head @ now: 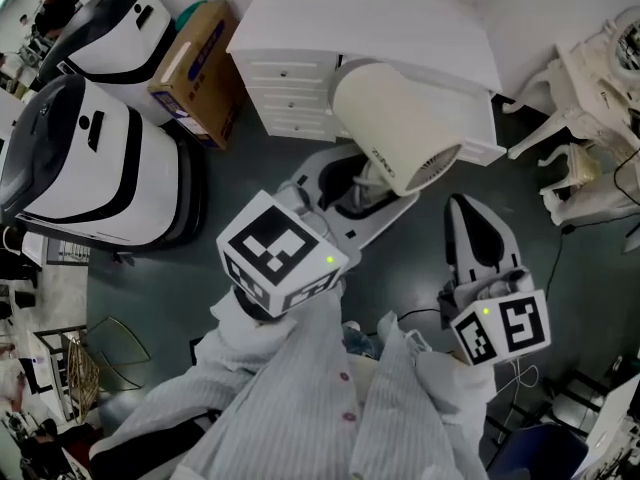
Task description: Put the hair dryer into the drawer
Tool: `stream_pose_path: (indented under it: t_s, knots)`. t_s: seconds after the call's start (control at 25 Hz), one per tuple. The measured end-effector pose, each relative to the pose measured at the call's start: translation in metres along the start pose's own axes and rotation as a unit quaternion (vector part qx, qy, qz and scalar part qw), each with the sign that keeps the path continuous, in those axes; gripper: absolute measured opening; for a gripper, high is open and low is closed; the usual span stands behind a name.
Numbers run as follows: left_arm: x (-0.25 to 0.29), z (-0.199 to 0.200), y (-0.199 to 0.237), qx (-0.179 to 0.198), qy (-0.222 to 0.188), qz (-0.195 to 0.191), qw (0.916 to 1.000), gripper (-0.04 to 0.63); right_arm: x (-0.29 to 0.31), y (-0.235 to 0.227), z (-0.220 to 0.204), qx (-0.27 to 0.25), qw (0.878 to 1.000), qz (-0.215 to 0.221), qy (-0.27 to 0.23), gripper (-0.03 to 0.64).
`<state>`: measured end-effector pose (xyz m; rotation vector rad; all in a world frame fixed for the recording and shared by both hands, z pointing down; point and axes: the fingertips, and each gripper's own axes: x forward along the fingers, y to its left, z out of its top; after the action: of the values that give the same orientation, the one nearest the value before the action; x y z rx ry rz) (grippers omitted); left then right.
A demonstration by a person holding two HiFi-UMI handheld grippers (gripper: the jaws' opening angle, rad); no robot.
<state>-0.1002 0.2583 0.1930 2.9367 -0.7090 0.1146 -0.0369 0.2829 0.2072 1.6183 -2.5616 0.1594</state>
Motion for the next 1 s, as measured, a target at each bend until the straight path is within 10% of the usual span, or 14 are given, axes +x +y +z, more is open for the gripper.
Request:
stream_pose_path:
  t_s: [1.0]
  knots:
    - [0.082, 0.008, 0.166, -0.010, 0.026, -0.034, 0.9990, 0.216, 0.162, -0.089, 0.002, 0.020, 0.998, -0.053, 0.035, 0.011]
